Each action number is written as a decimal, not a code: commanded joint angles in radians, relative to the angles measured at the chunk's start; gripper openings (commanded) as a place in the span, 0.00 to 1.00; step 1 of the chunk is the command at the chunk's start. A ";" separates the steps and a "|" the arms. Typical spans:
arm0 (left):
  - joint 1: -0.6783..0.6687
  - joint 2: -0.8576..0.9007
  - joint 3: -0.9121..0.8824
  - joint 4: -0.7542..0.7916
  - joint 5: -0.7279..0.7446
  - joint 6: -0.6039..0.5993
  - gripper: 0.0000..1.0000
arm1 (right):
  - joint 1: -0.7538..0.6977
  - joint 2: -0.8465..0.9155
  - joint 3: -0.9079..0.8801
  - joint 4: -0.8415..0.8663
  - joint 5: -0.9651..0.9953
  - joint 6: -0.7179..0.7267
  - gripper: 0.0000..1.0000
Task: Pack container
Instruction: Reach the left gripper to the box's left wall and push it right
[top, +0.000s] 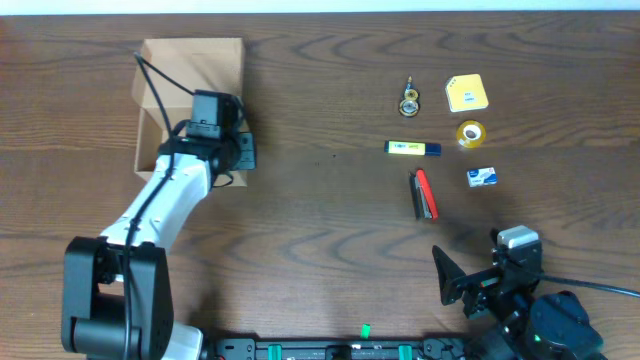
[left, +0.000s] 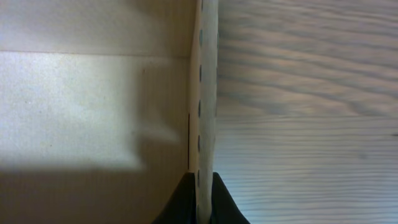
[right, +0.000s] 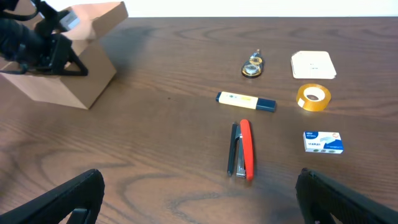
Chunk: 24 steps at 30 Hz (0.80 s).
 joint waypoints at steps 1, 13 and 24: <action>-0.078 0.008 0.027 0.004 0.049 -0.121 0.06 | 0.010 0.003 0.013 -0.002 0.004 -0.008 0.99; -0.412 0.008 0.081 0.079 -0.001 -0.435 0.05 | 0.010 0.003 0.013 -0.002 0.004 -0.008 0.99; -0.566 0.009 0.082 0.144 -0.117 -0.528 0.06 | 0.010 0.003 0.013 -0.002 0.004 -0.008 0.99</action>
